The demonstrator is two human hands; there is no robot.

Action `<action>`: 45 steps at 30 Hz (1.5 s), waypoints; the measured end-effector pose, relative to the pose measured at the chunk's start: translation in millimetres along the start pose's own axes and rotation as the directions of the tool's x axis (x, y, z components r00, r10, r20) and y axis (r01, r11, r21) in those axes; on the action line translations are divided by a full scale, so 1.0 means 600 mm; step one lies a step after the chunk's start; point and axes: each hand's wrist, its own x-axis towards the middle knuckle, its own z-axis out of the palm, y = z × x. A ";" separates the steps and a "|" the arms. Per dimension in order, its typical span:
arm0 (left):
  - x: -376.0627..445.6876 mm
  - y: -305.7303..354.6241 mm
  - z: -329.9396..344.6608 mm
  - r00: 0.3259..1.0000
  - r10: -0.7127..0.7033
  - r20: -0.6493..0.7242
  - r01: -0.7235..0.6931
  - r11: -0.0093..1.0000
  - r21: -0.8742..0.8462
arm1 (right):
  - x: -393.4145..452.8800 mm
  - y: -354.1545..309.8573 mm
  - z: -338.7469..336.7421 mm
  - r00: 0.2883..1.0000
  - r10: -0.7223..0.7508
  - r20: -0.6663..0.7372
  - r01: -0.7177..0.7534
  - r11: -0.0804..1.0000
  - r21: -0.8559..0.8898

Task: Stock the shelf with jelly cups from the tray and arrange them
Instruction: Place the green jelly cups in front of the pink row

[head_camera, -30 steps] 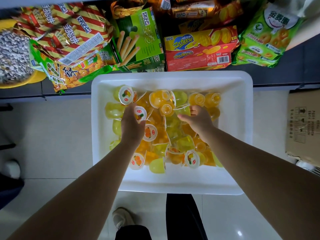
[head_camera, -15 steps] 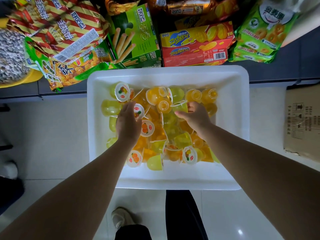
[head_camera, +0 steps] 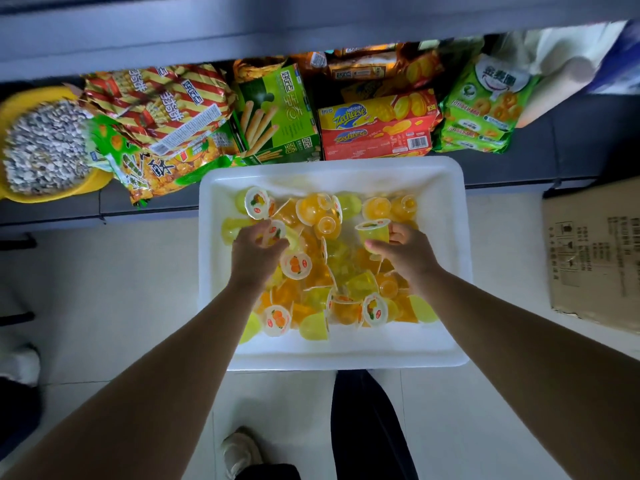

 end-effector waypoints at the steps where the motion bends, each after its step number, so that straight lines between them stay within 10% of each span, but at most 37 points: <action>1: -0.007 0.010 -0.008 0.992 -0.108 0.062 0.118 0.972 -0.202 | -0.012 -0.009 -0.002 1.000 -0.004 -0.005 0.004 1.000 0.015; 7: -0.061 0.051 -0.063 0.856 -0.280 0.435 0.513 0.574 -0.638 | -0.112 -0.074 -0.002 0.998 -0.067 0.006 0.065 0.990 0.125; 15: -0.167 0.111 -0.214 0.849 -0.014 0.529 0.468 0.487 -0.738 | -0.313 -0.203 0.051 0.963 -0.270 0.012 0.254 0.918 0.305; 23: -0.308 0.252 -0.516 0.901 0.240 0.363 0.117 0.670 -0.733 | -0.595 -0.435 0.112 0.850 -0.526 -0.029 0.506 0.799 0.325; 34: -0.444 0.547 -0.912 0.749 0.662 0.004 -0.570 0.648 -0.505 | -0.874 -0.845 0.172 0.581 -0.804 -0.130 0.801 0.535 0.269; 45: -0.269 0.764 -1.010 0.701 0.668 -0.251 -0.700 0.573 -0.427 | -0.763 -1.143 0.218 0.489 -0.816 -0.310 0.871 0.473 0.131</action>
